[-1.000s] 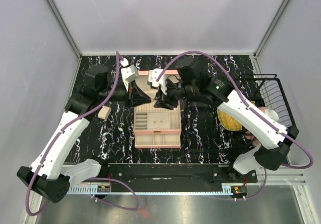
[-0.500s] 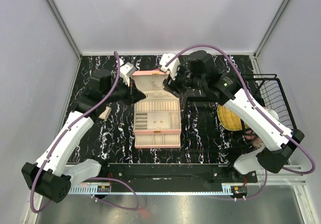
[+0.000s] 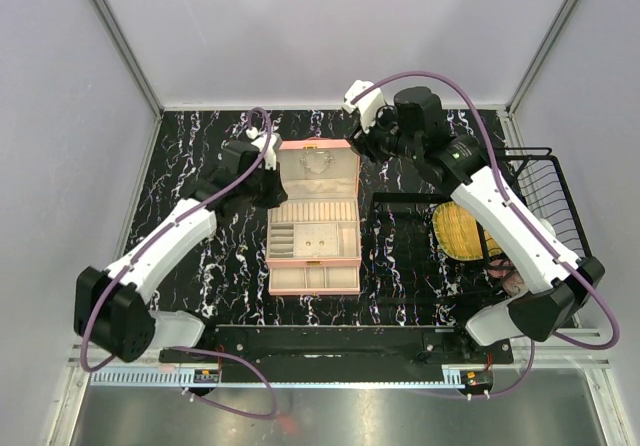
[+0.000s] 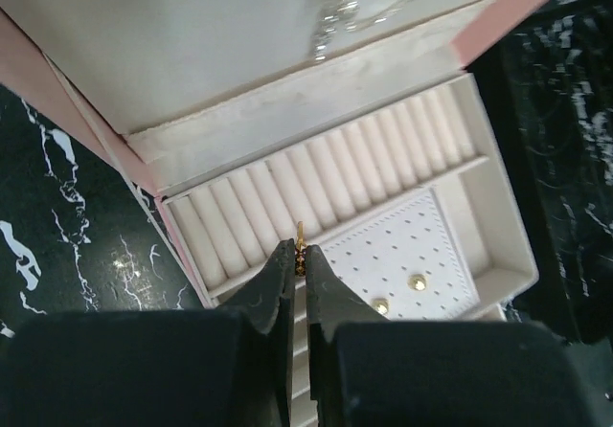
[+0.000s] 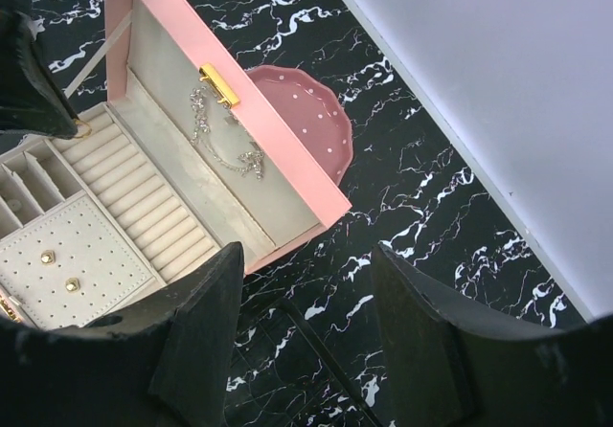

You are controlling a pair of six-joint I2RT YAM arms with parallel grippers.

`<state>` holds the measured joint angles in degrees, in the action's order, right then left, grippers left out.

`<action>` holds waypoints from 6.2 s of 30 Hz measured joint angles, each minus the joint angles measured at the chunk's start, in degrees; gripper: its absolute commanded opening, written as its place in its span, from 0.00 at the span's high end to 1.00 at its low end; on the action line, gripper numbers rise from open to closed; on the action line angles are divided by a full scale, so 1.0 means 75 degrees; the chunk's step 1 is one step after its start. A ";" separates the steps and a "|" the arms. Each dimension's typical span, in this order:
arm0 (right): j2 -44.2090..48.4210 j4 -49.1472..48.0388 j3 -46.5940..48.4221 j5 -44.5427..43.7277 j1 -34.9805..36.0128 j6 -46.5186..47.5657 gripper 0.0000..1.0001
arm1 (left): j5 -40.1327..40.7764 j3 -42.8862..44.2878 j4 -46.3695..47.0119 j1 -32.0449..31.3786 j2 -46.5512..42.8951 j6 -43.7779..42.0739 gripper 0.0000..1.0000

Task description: Organize the mixed jewelry

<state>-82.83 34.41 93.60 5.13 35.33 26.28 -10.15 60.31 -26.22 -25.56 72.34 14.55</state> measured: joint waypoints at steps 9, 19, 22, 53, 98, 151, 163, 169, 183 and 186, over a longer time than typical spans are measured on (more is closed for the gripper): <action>-0.0140 -0.0058 0.0000 0.0000 -0.0020 -0.0061 0.38 | 0.0714 0.0015 -0.0117 -0.0006 0.1227 0.0402 1.00; -0.0038 -0.0242 -0.0449 0.0009 -0.0023 -0.0058 0.39 | 0.1055 0.0140 -0.0079 -0.0187 0.1390 0.0758 1.00; -0.0029 -0.0291 -0.0527 0.0012 -0.0029 -0.0061 0.38 | 0.1250 -0.0020 0.0093 -0.0254 0.1335 0.0886 1.00; -0.0029 -0.0446 -0.0699 0.0055 -0.0035 -0.0087 0.38 | 0.2876 -0.1792 0.1475 -0.1090 0.0452 0.1000 1.00; -0.0041 -0.0452 -0.0944 0.0070 -0.0035 -0.0079 0.37 | 0.3488 -0.1148 0.1411 -0.1338 0.1547 0.1300 1.00; 0.0163 -0.0618 -0.1244 0.0076 -0.0035 -0.0023 0.36 | 0.3156 -0.1180 0.1649 -0.1020 0.1247 0.1081 0.62; 0.0163 -0.0618 -0.1244 0.0073 -0.0035 0.0015 0.36 | 0.2343 -0.1180 0.1609 -0.1011 0.0635 0.0428 0.57; 0.0198 -0.0618 -0.1244 0.0070 -0.0035 0.0041 0.36 | 0.1218 -0.1172 0.1504 -0.0982 -0.0233 -0.0475 0.47; 0.0790 -0.0565 -0.2081 0.0329 -0.0061 0.0041 0.36 | -0.2130 -0.0726 -0.1043 0.0746 -0.2197 -0.3815 0.45; 0.0912 -0.0519 -0.2352 0.0472 -0.0064 0.0038 0.37 | -0.2407 -0.0629 -0.1848 0.1288 -0.2463 -0.4715 0.46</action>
<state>-75.99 30.52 75.96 8.67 34.85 26.57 -28.21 55.59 -40.07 -15.90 53.87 -20.82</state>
